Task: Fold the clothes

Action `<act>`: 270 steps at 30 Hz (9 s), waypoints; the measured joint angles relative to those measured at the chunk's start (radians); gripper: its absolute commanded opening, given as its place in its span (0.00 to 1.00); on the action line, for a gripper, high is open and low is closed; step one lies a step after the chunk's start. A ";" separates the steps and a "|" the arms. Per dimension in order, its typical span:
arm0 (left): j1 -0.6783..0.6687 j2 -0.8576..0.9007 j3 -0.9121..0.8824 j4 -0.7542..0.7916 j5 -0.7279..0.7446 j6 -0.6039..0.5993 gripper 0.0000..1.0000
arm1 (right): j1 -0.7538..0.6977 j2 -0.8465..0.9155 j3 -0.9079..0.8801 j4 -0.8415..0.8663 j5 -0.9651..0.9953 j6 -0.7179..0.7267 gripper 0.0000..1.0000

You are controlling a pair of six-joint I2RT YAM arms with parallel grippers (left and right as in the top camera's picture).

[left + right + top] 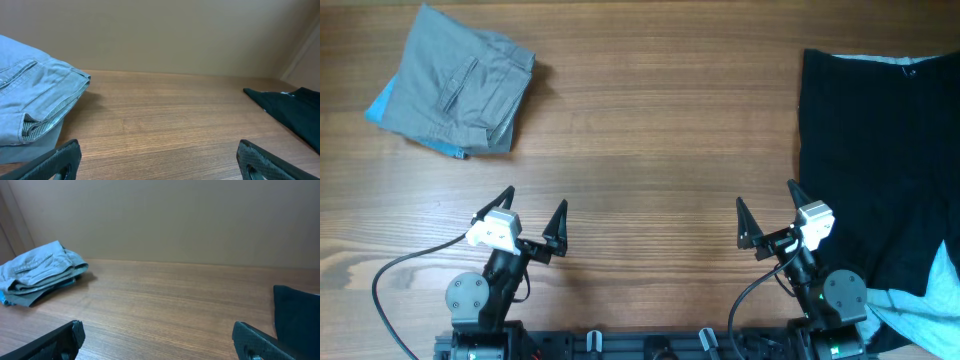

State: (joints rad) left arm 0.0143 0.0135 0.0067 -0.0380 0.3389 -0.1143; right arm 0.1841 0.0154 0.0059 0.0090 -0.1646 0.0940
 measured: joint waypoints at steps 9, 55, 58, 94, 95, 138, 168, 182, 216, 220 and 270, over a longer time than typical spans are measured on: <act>0.000 0.000 0.000 0.000 0.000 0.000 1.00 | 0.000 0.000 0.000 0.000 0.000 0.000 1.00; 0.000 0.000 0.000 0.000 0.000 0.000 1.00 | 0.000 0.000 0.000 0.000 0.000 0.000 1.00; 0.000 0.000 0.000 0.000 0.000 0.000 1.00 | 0.000 0.000 0.000 0.000 0.000 0.000 1.00; 0.000 0.000 0.024 0.045 0.072 -0.085 1.00 | -0.005 0.000 0.014 0.087 -0.124 0.118 1.00; 0.000 0.000 0.045 0.038 0.077 -0.099 1.00 | -0.005 0.000 0.031 0.066 -0.145 0.119 1.00; 0.001 1.138 1.209 -1.017 -0.079 -0.068 0.97 | -0.331 1.579 1.187 -0.459 0.037 0.140 0.91; 0.001 1.138 1.210 -1.002 -0.076 -0.068 0.93 | -0.375 2.000 1.197 -0.183 0.125 0.163 0.06; 0.001 1.138 1.210 -1.002 -0.076 -0.071 0.95 | -0.361 1.999 1.197 -0.202 0.129 0.032 0.69; 0.001 1.138 1.211 -1.040 -0.029 -0.071 0.91 | -0.433 1.550 1.197 -0.316 -0.180 0.039 0.04; 0.001 1.133 1.236 -1.040 -0.015 -0.071 0.95 | -0.198 1.471 1.202 -0.451 -0.229 0.013 0.05; -0.377 2.004 1.341 -0.634 -0.163 0.175 0.37 | 0.035 1.010 1.212 -0.946 0.053 0.311 0.89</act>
State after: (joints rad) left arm -0.3622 2.0178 1.3472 -0.6720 0.1757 0.0612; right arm 0.2188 1.0256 1.2175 -0.9375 -0.1120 0.4046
